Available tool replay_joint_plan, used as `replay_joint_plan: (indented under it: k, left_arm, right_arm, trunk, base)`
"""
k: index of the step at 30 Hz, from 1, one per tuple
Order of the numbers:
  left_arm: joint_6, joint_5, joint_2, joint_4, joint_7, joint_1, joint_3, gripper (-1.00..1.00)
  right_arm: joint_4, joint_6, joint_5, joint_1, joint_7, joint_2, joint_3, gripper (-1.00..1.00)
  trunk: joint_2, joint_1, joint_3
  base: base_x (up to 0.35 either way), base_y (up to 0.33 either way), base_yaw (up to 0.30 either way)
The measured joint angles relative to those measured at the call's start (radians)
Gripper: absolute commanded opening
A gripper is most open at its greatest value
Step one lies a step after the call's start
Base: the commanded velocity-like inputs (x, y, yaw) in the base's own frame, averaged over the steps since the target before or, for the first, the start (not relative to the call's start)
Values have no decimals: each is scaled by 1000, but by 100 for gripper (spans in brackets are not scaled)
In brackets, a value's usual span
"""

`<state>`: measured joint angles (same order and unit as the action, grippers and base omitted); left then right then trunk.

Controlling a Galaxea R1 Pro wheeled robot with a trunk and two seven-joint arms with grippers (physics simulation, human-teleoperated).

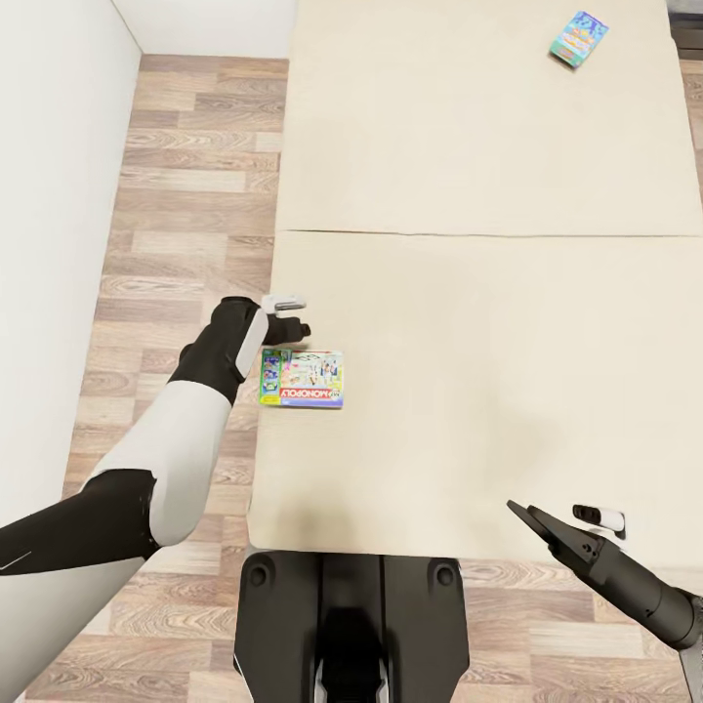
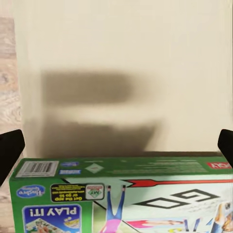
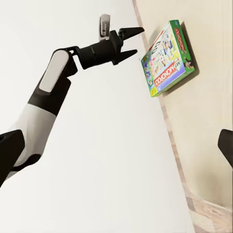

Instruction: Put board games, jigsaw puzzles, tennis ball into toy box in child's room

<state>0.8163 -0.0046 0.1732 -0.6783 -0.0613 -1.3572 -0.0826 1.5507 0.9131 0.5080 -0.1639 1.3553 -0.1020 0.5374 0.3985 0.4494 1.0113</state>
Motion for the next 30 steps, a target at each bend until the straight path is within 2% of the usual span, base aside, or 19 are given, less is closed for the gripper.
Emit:
replay_joint_plan:
  k: [4,10,21,30]
  left_arm:
    - [0,0,0,0,0,0,22,100]
    - [0,0,0,1,1,0,13,100]
    - [-1,0,1,1,1,0,68,100]
    - [-1,0,1,1,0,0,82,100]
  right_arm:
    - [0,0,-6,0,0,0,0,100]
    - [0,0,-8,0,-2,3,0,100]
    - [0,0,-23,0,-7,-4,-1,100]
    - [0,0,-25,0,-8,-5,-1,100]
  trunk:
    - [0,0,0]
    - [0,0,0]
    - [0,0,0]
    - [0,0,0]
  base:
    - [0,0,0]
    - [0,0,0]
    - [0,0,0]
    - [0,0,0]
